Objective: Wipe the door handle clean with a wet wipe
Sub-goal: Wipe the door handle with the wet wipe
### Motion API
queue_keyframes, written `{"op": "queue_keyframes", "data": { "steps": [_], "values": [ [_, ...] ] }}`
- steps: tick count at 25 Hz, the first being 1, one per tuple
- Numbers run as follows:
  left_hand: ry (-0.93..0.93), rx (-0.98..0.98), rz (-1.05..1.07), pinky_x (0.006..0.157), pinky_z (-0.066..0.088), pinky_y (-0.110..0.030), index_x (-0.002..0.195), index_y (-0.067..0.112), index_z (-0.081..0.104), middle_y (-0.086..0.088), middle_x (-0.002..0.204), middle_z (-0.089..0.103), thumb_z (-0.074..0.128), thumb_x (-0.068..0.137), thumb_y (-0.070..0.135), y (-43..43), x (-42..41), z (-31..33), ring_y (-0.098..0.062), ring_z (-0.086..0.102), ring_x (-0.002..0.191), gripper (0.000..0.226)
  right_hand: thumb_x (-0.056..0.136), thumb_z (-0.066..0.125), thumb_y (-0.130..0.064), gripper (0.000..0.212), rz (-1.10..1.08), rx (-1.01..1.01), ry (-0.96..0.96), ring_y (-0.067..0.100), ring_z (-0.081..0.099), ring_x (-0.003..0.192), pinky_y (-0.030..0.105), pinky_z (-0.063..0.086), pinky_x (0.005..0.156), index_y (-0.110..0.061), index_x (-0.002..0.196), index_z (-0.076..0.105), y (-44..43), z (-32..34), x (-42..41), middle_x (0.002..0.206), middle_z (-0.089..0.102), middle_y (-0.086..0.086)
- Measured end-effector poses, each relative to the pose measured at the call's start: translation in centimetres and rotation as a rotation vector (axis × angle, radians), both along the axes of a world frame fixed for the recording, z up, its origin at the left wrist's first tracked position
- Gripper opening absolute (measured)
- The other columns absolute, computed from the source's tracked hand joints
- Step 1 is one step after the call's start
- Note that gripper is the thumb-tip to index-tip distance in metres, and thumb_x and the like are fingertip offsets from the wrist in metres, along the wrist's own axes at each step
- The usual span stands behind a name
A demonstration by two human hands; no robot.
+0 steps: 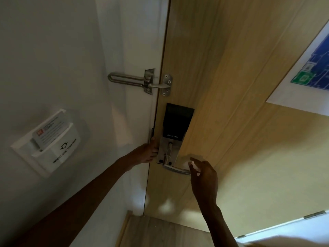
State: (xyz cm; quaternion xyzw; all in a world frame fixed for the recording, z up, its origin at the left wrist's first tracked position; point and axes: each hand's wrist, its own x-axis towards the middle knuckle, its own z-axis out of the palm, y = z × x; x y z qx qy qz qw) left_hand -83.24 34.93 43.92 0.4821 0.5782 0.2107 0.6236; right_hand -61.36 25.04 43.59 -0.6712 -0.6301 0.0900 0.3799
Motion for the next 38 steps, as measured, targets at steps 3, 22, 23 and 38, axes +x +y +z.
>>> {"op": "queue_keyframes", "data": {
  "steps": [3, 22, 23, 38],
  "values": [
    [-0.030, -0.009, -0.004, 0.103, 0.041, -0.030, 0.139, 0.002, 0.042, -0.015, 0.144, 0.047, 0.014, 0.094, 0.061, -0.1, -0.2, -0.1, -0.024, 0.048, 0.131, 0.079, 0.095, 0.058, -0.033, 0.022, 0.067, -0.063, -0.173, 0.008, 0.064, 0.071, 0.030, 0.053, 0.079, -0.021, 0.104, 0.074, -0.2, -0.5, -1.8, 0.087, 0.076, 0.000],
    [-0.092, 0.081, -0.050, 0.073, 0.052, -0.010, 0.121, 0.021, 0.060, 0.011, 0.123, 0.062, 0.037, 0.046, 0.098, 0.3, -1.8, -2.0, 0.008, 0.067, 0.085, 0.109, 0.092, 0.064, -0.018, 0.014, 0.187, -0.017, -0.193, 0.009, 0.070, 0.080, 0.032, 0.048, 0.092, -0.019, 0.101, 0.074, -0.5, -0.7, -4.1, 0.095, 0.078, -0.001],
    [-0.092, 0.086, -0.051, 0.072, 0.052, -0.009, 0.124, 0.019, 0.059, 0.009, 0.125, 0.062, 0.036, 0.047, 0.097, 0.3, -1.7, -2.0, 0.009, 0.067, 0.084, 0.111, 0.095, 0.061, -0.023, 0.015, 0.169, -0.046, -0.200, 0.009, 0.070, 0.076, 0.033, 0.051, 0.090, -0.020, 0.100, 0.075, -0.3, -0.5, -2.9, 0.090, 0.078, -0.001],
    [-0.075, 0.044, -0.026, 0.102, 0.040, -0.027, 0.140, 0.005, 0.041, -0.013, 0.145, 0.047, 0.019, 0.095, 0.056, -0.4, -0.4, -1.4, -0.023, 0.046, 0.134, 0.071, 0.097, 0.054, -0.033, 0.023, -0.040, -0.160, -0.217, 0.010, 0.068, 0.074, 0.043, 0.047, 0.099, -0.022, 0.097, 0.074, -0.2, -0.8, 0.9, 0.086, 0.077, -0.004]
  ]
}}
